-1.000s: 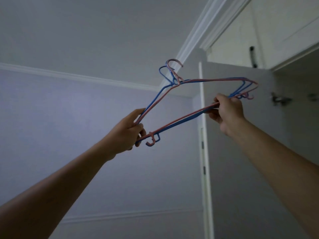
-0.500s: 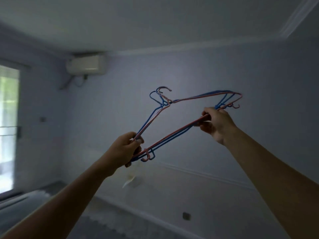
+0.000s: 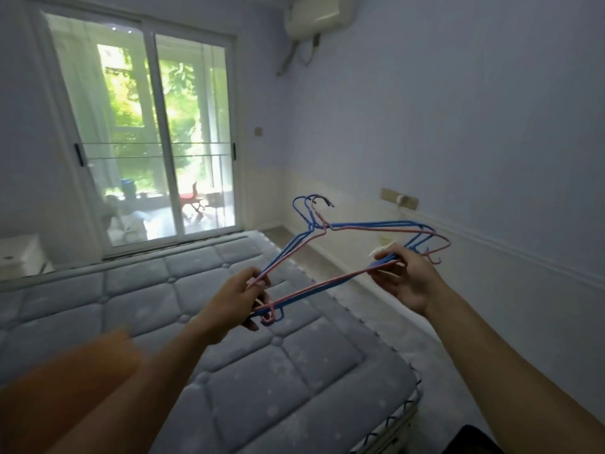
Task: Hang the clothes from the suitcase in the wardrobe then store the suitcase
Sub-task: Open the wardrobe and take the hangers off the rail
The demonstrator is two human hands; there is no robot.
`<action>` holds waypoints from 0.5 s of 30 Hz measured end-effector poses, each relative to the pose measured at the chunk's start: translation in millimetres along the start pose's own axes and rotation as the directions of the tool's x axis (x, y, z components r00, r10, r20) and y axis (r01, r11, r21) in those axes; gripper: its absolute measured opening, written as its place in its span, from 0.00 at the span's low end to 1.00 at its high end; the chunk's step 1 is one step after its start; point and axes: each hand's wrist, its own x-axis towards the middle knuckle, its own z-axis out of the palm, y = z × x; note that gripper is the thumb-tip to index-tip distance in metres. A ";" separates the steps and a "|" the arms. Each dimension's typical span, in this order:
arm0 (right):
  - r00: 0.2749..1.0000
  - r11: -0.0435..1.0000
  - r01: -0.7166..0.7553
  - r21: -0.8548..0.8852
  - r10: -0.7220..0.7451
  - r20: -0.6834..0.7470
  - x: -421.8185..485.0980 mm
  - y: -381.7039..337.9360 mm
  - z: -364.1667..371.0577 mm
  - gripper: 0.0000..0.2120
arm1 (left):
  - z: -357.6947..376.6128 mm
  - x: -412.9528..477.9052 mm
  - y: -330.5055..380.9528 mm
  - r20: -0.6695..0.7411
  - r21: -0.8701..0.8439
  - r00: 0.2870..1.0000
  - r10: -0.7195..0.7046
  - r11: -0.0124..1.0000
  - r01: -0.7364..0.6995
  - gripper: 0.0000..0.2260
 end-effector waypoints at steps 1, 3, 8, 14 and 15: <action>0.998 0.997 -0.066 0.035 0.065 0.016 8.5 17.3 4.0 0.16 | -2.4 -4.6 -15.7 -0.017 -0.005 0.999 -0.030 1.000 0.030 0.08; 0.980 0.976 -0.196 0.096 0.194 0.037 24.2 50.6 14.4 0.15 | -7.4 -11.3 -47.0 -0.058 -0.035 0.993 -0.100 0.995 0.098 0.08; 0.937 0.928 -0.349 0.131 0.348 0.025 69.6 128.1 39.3 0.14 | -17.5 -16.5 -119.3 -0.074 -0.150 0.957 -0.280 0.952 0.267 0.08; 0.868 0.861 -0.496 0.116 0.490 0.076 131.2 190.4 65.5 0.13 | -31.8 5.6 -193.0 -0.093 -0.192 0.911 -0.401 0.905 0.379 0.09; 0.861 0.853 -0.509 0.117 0.503 0.079 142.9 199.4 72.6 0.13 | -34.1 12.7 -204.6 -0.095 -0.202 0.903 -0.419 0.896 0.395 0.08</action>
